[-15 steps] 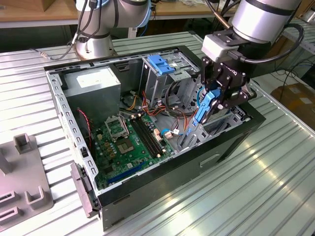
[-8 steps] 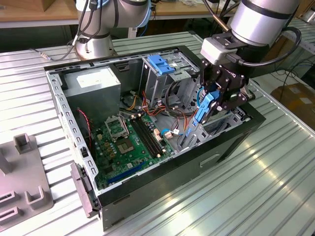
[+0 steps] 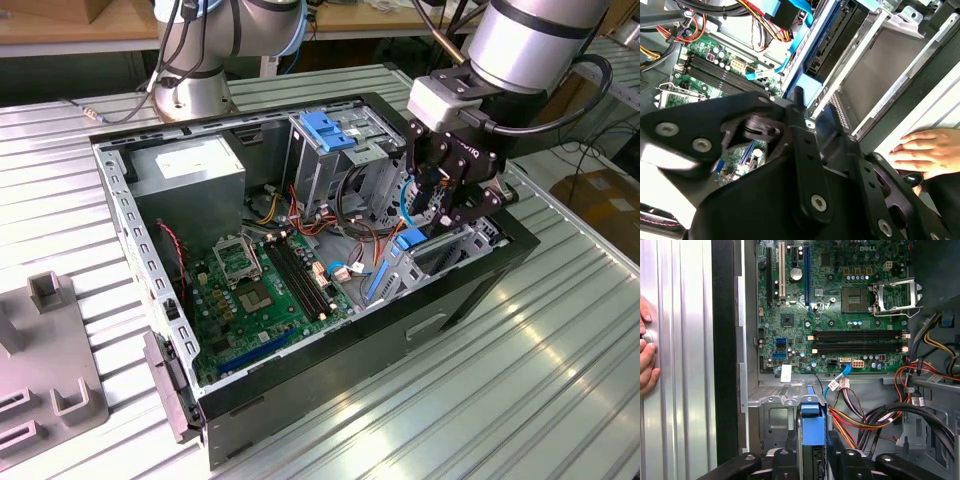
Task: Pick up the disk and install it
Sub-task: 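Insert the disk into the insertion slot, then insert the first disk wire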
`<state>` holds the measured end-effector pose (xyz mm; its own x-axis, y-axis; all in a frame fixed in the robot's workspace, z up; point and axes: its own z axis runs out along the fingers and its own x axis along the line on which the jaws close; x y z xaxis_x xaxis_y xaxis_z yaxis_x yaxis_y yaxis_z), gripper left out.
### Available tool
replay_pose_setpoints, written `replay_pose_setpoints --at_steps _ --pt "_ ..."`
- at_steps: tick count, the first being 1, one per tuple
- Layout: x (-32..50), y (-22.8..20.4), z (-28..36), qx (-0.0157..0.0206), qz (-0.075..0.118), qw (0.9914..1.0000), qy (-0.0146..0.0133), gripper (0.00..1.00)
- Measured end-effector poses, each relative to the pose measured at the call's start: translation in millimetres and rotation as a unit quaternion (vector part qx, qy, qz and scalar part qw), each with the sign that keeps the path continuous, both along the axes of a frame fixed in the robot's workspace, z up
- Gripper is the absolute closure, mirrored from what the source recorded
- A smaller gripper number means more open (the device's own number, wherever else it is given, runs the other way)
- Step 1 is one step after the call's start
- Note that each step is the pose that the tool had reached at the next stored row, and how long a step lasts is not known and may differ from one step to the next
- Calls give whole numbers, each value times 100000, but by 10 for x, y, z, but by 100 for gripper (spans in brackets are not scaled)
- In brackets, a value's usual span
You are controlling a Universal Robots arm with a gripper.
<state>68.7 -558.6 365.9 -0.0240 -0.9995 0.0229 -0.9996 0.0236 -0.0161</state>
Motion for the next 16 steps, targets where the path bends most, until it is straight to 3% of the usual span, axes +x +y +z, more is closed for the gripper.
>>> replay_pose_setpoints --at_steps 1,5,16 --pt "1 0 0 -3 9 100000 1 64" --pt "5 0 -1 -2 9 100000 2 88" --pt "8 0 -2 -2 10 100000 1 90"
